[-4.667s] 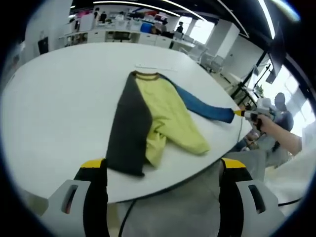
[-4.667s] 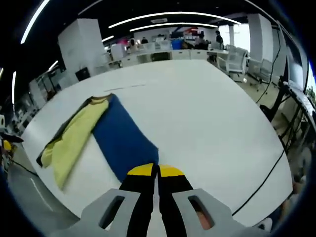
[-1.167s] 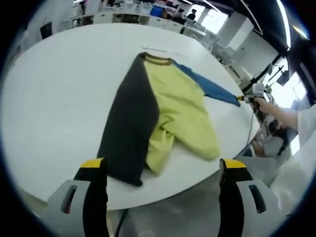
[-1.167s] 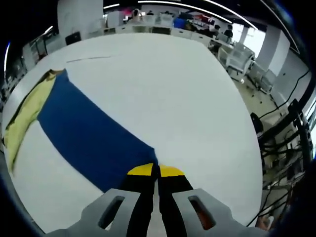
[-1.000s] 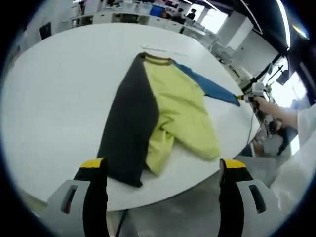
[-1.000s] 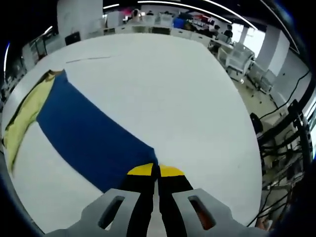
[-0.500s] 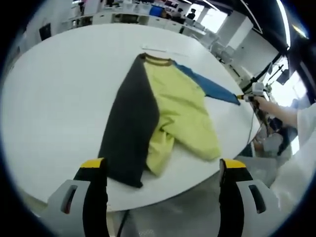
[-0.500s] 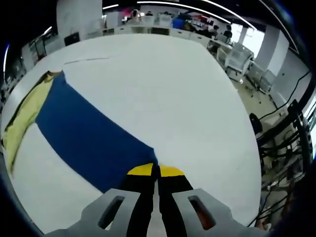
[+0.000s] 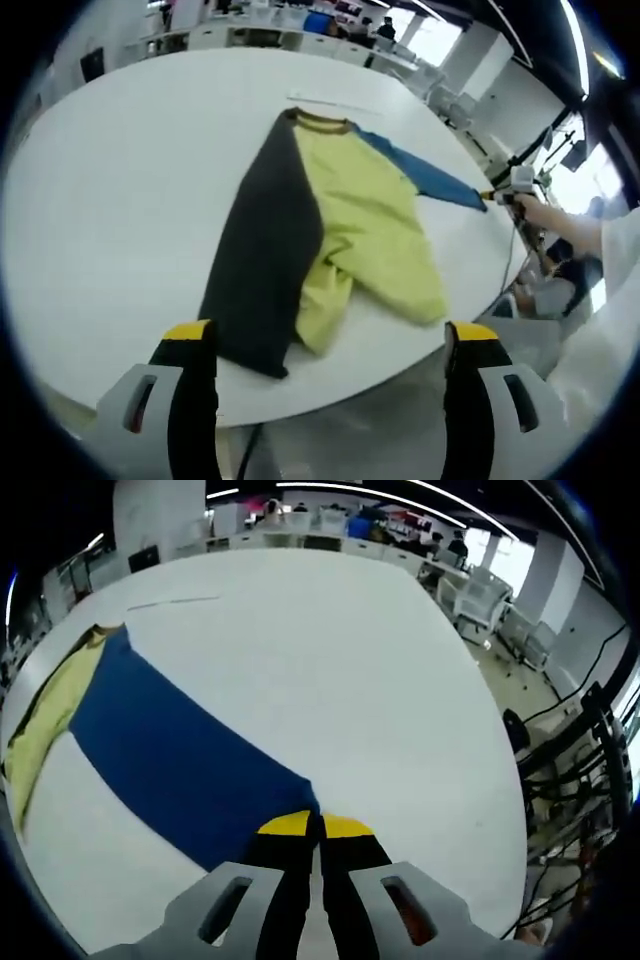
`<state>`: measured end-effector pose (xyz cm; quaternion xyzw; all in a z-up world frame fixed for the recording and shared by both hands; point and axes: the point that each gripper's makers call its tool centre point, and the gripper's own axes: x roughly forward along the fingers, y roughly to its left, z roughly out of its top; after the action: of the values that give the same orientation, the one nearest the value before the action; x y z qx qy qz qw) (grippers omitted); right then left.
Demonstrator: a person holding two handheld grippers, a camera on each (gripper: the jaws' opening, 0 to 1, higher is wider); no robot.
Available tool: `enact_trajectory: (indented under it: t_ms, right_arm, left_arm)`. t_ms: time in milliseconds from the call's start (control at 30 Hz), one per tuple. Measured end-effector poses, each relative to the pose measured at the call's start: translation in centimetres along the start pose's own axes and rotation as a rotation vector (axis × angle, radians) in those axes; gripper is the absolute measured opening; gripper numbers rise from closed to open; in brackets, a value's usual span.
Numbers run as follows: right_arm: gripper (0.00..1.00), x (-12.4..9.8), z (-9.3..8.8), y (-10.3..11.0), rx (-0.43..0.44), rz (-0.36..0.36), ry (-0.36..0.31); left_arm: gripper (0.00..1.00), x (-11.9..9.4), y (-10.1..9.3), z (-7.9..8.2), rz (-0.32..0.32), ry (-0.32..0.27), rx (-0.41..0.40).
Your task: Fold the garment on the visible template until the final outline fits inside the template.
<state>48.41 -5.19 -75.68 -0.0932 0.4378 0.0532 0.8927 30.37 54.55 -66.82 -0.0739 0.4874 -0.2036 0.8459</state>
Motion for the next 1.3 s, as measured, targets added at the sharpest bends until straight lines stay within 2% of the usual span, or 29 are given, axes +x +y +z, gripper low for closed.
enact_trajectory:
  t_ms: [233, 333, 467, 800, 1100, 1300]
  right_arm:
    - [0.03, -0.6, -0.1, 0.2, 0.000, -0.015, -0.013]
    - [0.08, -0.8, 0.1, 0.1, -0.001, -0.024, -0.020]
    - [0.07, -0.9, 0.3, -0.5, -0.008, -0.035, -0.025]
    - [0.09, -3.8, 0.9, -0.2, -0.022, -0.057, -0.060]
    - [0.25, -5.8, 1.0, 1.3, 0.010, -0.051, -0.097]
    - [0.28, -6.9, 1.0, 3.0, 0.017, -0.033, -0.114]
  left_arm:
    - [0.91, 0.0, 0.0, 0.0, -0.002, 0.000, 0.000]
    - [0.91, 0.0, 0.0, 0.1, -0.002, 0.000, 0.001]
    - [0.91, 0.0, -0.1, 0.3, -0.005, -0.005, 0.004]
    - [0.91, -0.2, -0.6, 0.7, -0.022, -0.028, 0.014]
    - [0.91, -0.9, -0.8, 0.6, -0.033, -0.047, 0.029]
    - [0.91, -1.6, -0.7, 0.6, -0.036, -0.061, 0.036]
